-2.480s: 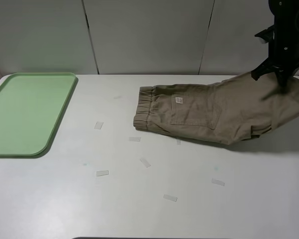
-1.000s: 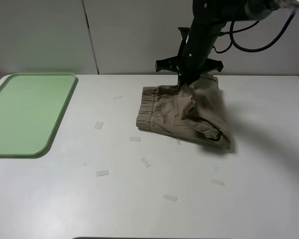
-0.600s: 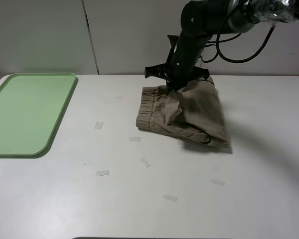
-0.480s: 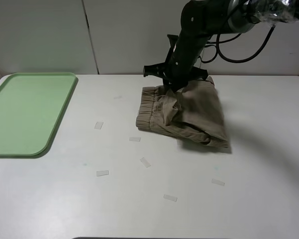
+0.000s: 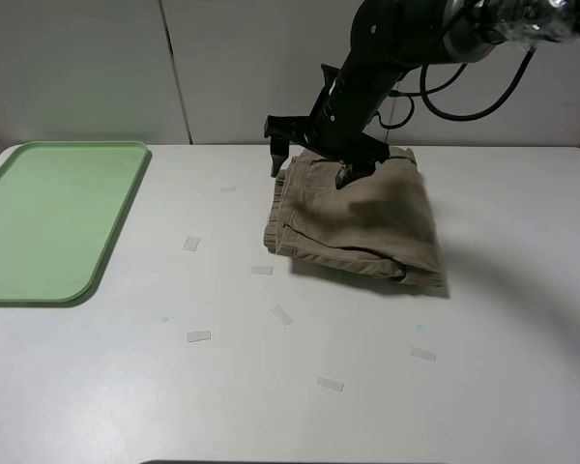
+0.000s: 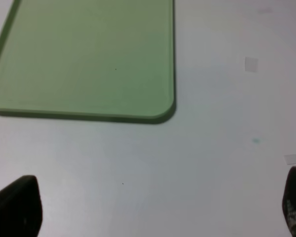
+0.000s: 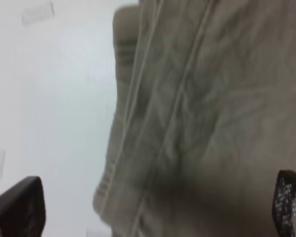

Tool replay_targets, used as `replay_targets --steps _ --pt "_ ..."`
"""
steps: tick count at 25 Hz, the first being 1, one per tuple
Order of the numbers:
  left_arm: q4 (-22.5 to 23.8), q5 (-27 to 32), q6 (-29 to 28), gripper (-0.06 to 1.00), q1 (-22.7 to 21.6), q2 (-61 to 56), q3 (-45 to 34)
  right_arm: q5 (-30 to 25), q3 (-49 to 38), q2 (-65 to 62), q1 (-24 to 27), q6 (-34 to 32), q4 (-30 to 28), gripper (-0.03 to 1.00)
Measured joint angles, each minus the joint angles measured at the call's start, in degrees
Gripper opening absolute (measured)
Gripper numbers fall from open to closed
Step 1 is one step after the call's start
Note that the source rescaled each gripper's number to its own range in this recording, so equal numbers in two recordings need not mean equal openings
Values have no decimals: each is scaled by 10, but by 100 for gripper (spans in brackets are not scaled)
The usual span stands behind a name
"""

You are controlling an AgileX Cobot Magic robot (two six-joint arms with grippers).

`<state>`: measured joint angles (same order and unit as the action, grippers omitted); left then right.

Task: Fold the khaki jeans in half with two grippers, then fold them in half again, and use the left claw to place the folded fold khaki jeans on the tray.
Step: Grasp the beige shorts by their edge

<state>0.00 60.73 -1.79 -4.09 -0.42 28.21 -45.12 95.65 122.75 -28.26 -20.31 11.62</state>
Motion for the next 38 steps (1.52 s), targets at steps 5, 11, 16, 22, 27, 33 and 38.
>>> replay_targets --steps 5,11,16,22,27,33,38 --pt "0 0 0 97 0 0 0 -71 0 -42 0 53 -28 100" --pt "0 0 0 97 0 0 0 -203 0 -95 0 156 -73 100" --pt "0 0 0 97 0 0 0 -240 -8 -111 0 191 -78 100" --pt "0 0 0 97 0 0 0 -242 -84 -175 -6 207 -77 100" --pt "0 0 0 97 0 0 0 -243 -202 -268 -6 211 -77 100" --pt "0 0 0 97 0 0 0 -244 -316 -391 -6 213 -77 100" --pt "0 0 0 97 0 0 0 -244 -386 -498 -6 218 -77 100"
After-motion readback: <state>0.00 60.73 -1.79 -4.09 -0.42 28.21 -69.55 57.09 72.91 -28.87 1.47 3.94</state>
